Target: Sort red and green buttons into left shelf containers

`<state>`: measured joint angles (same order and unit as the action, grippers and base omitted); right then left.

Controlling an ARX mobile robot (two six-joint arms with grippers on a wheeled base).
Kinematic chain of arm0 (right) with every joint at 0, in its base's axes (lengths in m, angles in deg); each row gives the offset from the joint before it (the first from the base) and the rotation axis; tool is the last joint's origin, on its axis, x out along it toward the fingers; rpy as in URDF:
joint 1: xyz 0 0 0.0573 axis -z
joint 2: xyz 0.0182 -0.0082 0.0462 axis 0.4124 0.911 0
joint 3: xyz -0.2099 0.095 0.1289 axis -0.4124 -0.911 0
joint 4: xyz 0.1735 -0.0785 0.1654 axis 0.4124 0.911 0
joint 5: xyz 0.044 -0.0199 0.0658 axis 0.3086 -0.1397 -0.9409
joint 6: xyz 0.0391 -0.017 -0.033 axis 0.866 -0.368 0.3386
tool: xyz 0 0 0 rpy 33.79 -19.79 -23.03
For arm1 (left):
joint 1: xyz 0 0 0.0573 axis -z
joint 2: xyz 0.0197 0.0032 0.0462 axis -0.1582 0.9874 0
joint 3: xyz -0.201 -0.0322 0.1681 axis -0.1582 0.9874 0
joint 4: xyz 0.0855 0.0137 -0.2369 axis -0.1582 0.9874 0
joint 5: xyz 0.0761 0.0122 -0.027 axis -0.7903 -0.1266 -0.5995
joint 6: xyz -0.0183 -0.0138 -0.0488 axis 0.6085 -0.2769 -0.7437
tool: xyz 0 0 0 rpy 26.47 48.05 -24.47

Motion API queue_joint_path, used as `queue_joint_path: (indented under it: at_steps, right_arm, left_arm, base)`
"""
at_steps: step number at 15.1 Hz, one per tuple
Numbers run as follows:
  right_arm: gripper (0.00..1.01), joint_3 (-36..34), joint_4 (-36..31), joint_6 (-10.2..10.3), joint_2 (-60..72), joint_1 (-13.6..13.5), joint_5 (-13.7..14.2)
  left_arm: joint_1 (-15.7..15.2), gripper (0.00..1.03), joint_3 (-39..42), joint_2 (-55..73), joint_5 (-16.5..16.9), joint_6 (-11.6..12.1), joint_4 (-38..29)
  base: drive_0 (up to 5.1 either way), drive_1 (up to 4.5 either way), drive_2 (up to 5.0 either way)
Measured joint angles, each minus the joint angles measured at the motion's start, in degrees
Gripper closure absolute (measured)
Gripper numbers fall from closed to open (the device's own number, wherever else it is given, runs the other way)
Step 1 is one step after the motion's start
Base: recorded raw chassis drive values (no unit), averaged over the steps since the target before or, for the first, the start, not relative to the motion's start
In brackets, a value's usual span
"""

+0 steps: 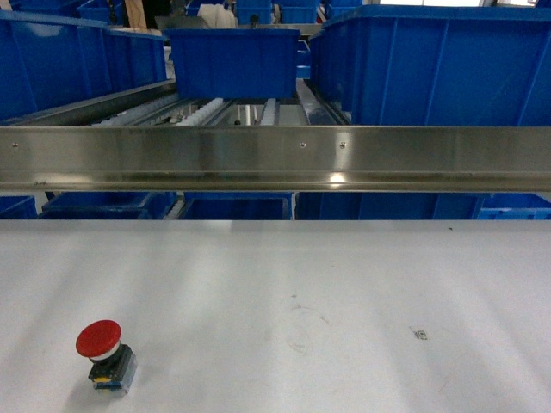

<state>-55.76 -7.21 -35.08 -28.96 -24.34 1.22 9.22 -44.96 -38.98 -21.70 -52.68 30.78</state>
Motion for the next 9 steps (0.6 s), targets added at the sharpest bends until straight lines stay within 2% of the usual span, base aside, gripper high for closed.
queue_joint_path:
  at_steps: [9]
  right_arm:
    - [0.03, 0.0, 0.0, 0.0, 0.0, 0.0, 0.0]
  left_arm:
    - [0.0, 0.05, 0.0, 0.0, 0.0, 0.0, 0.0]
  base:
    - [0.0, 0.00, 0.0]
